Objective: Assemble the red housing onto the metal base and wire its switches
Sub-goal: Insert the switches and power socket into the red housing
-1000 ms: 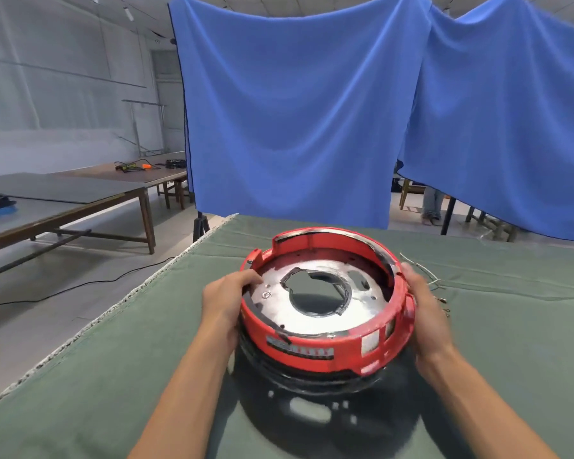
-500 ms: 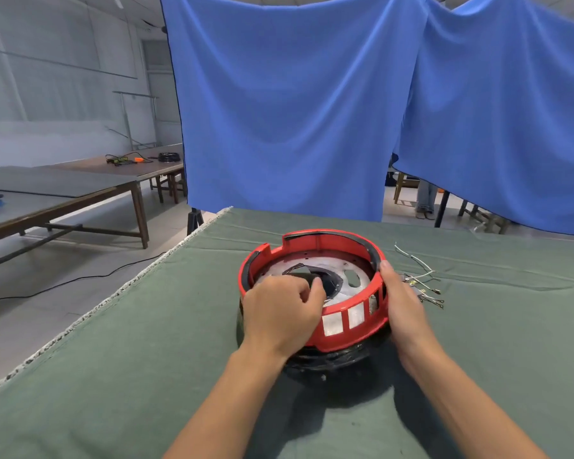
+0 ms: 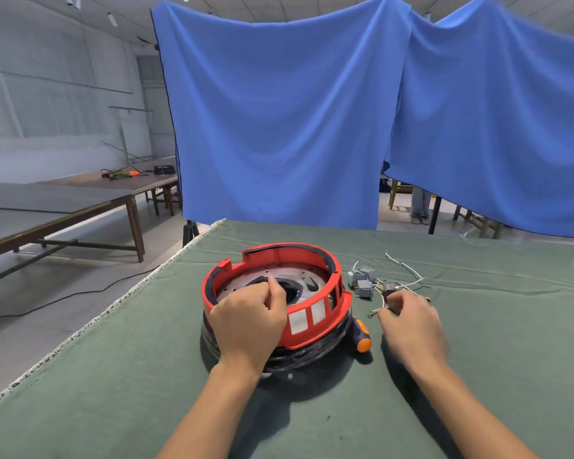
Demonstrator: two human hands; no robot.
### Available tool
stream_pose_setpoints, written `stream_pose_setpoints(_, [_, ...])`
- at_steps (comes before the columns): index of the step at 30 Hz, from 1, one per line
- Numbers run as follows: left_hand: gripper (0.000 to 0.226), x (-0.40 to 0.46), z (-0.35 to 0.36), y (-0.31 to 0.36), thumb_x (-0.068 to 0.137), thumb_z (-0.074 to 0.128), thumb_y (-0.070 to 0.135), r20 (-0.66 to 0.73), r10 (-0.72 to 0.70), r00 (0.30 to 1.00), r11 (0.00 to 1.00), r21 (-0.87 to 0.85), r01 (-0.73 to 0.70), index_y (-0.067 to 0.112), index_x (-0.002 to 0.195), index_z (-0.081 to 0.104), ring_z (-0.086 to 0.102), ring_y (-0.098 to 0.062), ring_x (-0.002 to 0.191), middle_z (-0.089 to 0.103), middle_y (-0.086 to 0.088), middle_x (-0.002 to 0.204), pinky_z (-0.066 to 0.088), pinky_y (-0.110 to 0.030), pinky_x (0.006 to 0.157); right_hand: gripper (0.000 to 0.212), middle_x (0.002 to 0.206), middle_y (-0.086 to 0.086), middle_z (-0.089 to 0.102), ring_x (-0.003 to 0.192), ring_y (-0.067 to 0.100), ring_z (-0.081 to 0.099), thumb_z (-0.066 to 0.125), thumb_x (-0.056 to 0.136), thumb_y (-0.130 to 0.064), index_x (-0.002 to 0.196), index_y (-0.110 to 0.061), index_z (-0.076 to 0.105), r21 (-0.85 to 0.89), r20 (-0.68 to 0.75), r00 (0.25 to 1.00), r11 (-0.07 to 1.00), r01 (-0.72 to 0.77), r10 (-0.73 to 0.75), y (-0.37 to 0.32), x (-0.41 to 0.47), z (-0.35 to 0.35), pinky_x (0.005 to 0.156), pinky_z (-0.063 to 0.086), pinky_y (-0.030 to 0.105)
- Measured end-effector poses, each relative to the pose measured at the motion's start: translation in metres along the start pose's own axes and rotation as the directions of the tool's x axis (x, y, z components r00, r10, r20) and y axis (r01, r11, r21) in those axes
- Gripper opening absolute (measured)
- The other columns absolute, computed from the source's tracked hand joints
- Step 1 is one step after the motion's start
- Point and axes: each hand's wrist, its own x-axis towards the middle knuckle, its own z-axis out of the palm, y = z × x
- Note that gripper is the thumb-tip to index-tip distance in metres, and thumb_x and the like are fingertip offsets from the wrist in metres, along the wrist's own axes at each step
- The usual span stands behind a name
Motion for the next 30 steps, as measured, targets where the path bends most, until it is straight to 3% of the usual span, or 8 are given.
stream_pose_setpoints(6, [0.047,-0.001,0.014,0.005,0.085,0.052,0.023,0.041,-0.013,0.999,1.0,-0.017,0.013,0.01,0.04,0.047,0.041,-0.025,0.036,0.043,-0.004,0.036,0.034,-0.031,0.038,0.049,0.129,0.016,0.044,0.115,0.036,0.051,0.057,0.089,-0.038,0.127,-0.01,0.043,-0.099,-0.017,0.988,0.984,-0.152,0.151,0.011,0.023,0.009,0.086,0.042,0.041])
stream_pose_setpoints(10, [0.047,0.001,0.023,0.011,0.084,0.053,0.022,0.017,0.021,1.0,1.0,-0.012,-0.021,0.012,0.04,0.043,0.037,-0.023,0.035,0.041,-0.003,0.036,0.028,-0.026,0.039,0.044,0.125,0.013,0.049,0.11,0.035,0.055,0.055,0.091,-0.044,0.121,-0.012,0.052,-0.179,-0.005,0.988,0.972,-0.15,0.151,0.015,0.035,0.016,0.082,0.042,0.038])
stream_pose_setpoints(12, [0.049,0.002,0.025,0.011,0.086,0.05,0.024,-0.007,0.036,0.999,0.999,-0.018,-0.036,0.012,0.039,0.041,0.035,-0.023,0.034,0.038,-0.003,0.035,0.024,-0.025,0.04,0.037,0.121,0.01,0.052,0.104,0.034,0.057,0.059,0.088,-0.042,0.115,-0.017,0.056,-0.085,-0.02,0.989,0.986,-0.145,0.144,0.018,0.037,0.016,0.078,0.04,0.037])
stream_pose_setpoints(16, [0.052,0.002,0.024,0.01,0.086,0.041,0.03,-0.036,0.048,0.998,0.998,-0.036,-0.049,0.011,0.037,0.04,0.035,-0.023,0.032,0.036,-0.003,0.033,0.016,-0.021,0.042,0.025,0.108,0.008,0.06,0.09,0.021,0.053,0.072,0.078,-0.02,0.1,-0.018,0.062,0.324,-0.036,0.999,0.946,-0.027,0.04,0.019,0.03,0.011,0.076,0.039,0.03])
stream_pose_setpoints(19, [0.051,0.001,0.021,0.009,0.086,0.042,0.028,-0.056,0.067,0.996,0.996,-0.061,-0.07,0.012,0.037,0.039,0.032,-0.02,0.032,0.035,-0.001,0.033,0.015,-0.018,0.042,0.032,0.098,0.001,0.062,0.085,0.025,0.062,0.07,0.072,-0.002,0.096,-0.018,0.059,0.538,-0.002,1.0,0.843,0.005,-0.005,0.007,0.011,0.004,0.078,0.053,0.046])
stream_pose_setpoints(22, [0.052,-0.001,0.015,0.005,0.087,0.042,0.026,-0.082,0.059,0.995,0.995,-0.078,-0.065,0.01,0.038,0.039,0.035,-0.024,0.032,0.035,-0.003,0.034,0.021,-0.024,0.039,0.038,0.091,-0.008,0.059,0.076,0.014,0.065,0.073,0.071,0.001,0.091,-0.025,0.052,0.614,-0.011,0.998,0.787,0.06,-0.068,-0.002,-0.008,0.0,0.072,0.055,0.043])
stream_pose_setpoints(26, [0.05,-0.002,0.003,0.002,0.087,0.043,0.025,-0.145,0.041,0.988,0.994,-0.091,-0.055,0.014,0.039,0.032,0.028,-0.023,0.033,0.027,-0.002,0.035,0.012,-0.019,0.045,0.04,0.094,-0.011,0.063,0.072,-0.007,0.063,0.076,0.072,-0.001,0.09,-0.027,0.052,0.658,-0.046,0.987,0.738,0.148,-0.156,-0.006,-0.027,-0.003,0.062,0.048,0.011])
stream_pose_setpoints(30, [0.046,-0.002,-0.008,-0.003,0.087,0.043,0.026,-0.182,0.015,0.983,0.995,-0.094,-0.033,0.021,0.046,0.023,0.02,-0.018,0.037,0.017,0.007,0.041,0.008,-0.018,0.046,0.039,0.097,-0.007,0.068,0.082,0.006,0.069,0.075,0.074,0.0,0.092,-0.028,0.053,0.675,-0.023,0.98,0.72,0.16,-0.196,-0.008,-0.035,-0.005,0.071,0.053,0.023])
